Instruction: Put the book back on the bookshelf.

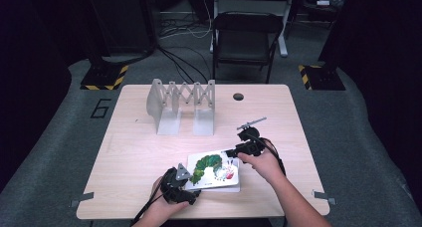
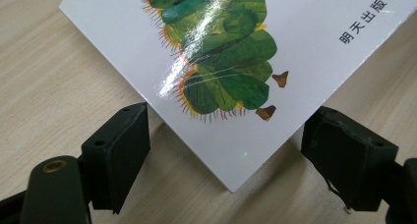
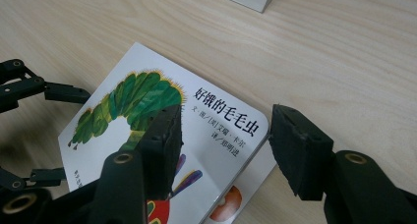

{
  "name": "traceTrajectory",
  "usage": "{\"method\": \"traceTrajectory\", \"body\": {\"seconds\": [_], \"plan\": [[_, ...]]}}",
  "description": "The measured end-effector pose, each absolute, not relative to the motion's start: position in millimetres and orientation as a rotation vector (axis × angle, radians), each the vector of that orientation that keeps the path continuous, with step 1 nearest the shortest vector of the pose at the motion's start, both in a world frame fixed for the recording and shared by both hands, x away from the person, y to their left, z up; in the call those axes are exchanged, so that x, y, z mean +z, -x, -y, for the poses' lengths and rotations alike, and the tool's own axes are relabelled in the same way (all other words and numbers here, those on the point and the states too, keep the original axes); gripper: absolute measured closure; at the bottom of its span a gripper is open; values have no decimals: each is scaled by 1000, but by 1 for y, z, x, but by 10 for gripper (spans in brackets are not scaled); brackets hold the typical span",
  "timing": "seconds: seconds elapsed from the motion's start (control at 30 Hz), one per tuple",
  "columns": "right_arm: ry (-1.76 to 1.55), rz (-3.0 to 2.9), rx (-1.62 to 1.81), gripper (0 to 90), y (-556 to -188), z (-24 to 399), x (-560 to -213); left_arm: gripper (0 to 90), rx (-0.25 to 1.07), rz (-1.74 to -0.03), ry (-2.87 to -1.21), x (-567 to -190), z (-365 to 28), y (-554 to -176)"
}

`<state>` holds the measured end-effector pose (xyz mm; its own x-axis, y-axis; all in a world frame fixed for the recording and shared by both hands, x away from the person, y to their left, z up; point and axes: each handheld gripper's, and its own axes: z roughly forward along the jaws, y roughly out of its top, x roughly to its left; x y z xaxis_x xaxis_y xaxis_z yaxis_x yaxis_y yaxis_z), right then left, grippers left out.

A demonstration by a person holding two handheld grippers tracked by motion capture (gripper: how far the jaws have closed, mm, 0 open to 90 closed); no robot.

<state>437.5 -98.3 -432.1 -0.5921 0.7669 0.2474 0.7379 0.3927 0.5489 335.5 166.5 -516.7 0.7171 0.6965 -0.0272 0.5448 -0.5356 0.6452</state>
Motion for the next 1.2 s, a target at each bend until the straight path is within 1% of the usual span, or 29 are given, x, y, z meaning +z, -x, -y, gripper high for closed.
{"method": "traceTrajectory", "body": {"seconds": [0.3, 0.4, 0.5, 0.7, 1.2], "plan": [[-1378, -2576, 982, 461, -437, 96, -427, 199, 263, -965, -2260, -515, -169, -340], [-1377, -2579, 974, 459, -436, 95, -426, 199, 270, -973, -2256, -515, -168, -339], [-1364, -2577, 976, 458, -436, 95, -425, 199, 311, -978, -2253, -516, -166, -338], [-1356, -2576, 976, 457, -436, 95, -425, 196, 329, -986, -2214, -519, -167, -335], [-1383, -2570, 954, 455, -438, 98, -436, 205, 359, -949, -2200, -523, -169, -332]]}}
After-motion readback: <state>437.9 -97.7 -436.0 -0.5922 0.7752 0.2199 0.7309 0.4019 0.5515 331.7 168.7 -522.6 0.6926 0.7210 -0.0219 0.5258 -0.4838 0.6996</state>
